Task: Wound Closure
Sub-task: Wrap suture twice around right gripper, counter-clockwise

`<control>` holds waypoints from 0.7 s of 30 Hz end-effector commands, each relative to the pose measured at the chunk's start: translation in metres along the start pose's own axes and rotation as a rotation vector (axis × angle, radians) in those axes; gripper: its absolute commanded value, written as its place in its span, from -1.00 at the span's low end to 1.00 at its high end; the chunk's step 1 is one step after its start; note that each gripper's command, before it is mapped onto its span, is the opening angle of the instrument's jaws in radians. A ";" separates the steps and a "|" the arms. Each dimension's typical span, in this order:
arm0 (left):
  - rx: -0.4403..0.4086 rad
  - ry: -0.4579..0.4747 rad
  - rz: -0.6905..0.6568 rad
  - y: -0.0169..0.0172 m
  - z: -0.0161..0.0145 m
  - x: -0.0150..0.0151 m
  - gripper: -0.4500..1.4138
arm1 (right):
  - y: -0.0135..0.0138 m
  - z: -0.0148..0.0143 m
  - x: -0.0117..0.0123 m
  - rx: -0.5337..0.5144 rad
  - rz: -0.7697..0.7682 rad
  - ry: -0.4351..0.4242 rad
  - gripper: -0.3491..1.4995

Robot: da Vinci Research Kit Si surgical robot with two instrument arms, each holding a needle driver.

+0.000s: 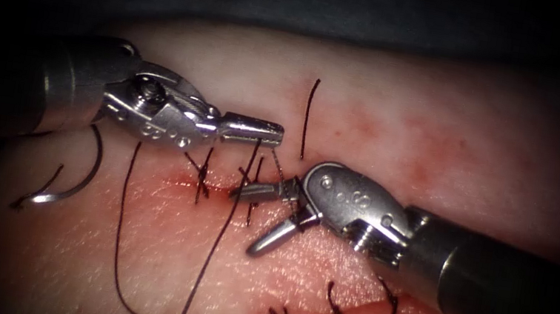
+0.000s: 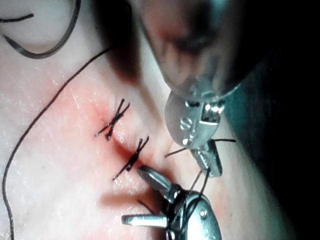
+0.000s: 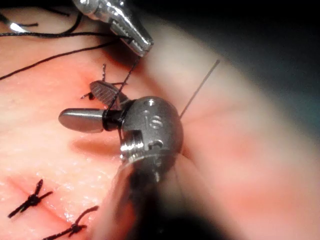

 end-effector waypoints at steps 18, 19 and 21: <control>-0.066 0.009 -0.041 0.0053 -0.0002 -0.0041 -1.00 | -0.0001 -0.0037 0.0019 -0.070 0.097 0.433 -0.75; -0.067 0.007 -0.044 0.0055 -0.0001 -0.0040 -1.00 | -0.0001 -0.0037 0.0019 -0.080 0.101 0.447 -0.75; -0.066 0.004 -0.039 0.0060 0.0002 -0.0039 -1.00 | -0.0001 -0.0036 0.0020 -0.110 0.097 0.486 -0.87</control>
